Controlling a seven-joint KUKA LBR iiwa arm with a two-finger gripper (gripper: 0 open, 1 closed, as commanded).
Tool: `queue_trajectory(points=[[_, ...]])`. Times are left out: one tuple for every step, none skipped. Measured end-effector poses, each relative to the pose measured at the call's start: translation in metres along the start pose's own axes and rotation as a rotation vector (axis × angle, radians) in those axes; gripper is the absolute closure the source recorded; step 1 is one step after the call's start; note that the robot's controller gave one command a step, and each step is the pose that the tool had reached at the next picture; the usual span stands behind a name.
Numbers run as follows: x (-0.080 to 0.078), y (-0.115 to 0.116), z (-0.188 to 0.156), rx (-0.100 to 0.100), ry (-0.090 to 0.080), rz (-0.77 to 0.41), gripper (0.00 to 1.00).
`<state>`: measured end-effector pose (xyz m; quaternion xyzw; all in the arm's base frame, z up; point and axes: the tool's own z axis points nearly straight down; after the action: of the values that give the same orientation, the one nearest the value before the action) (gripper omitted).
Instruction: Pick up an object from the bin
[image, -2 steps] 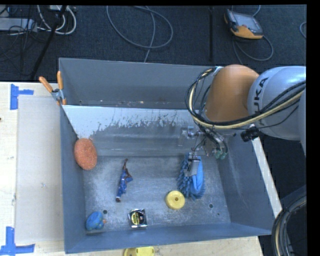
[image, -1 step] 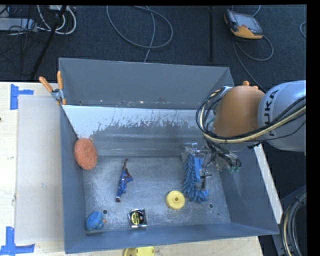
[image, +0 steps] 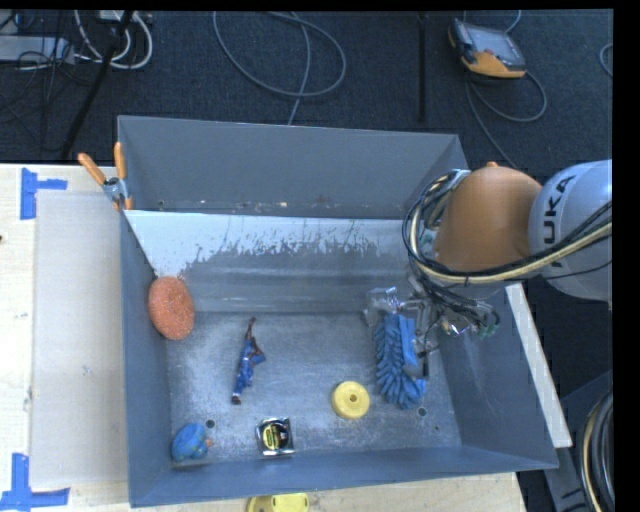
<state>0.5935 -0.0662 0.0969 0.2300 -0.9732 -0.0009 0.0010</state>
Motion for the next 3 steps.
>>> queue_trajectory(points=[[-0.010,-0.001,-0.043,0.002,-0.003,-0.064,0.00],[-0.013,-0.004,-0.021,0.003,-0.004,-0.307,0.00],[-0.008,-0.034,0.024,0.001,-0.007,-0.742,1.00]])
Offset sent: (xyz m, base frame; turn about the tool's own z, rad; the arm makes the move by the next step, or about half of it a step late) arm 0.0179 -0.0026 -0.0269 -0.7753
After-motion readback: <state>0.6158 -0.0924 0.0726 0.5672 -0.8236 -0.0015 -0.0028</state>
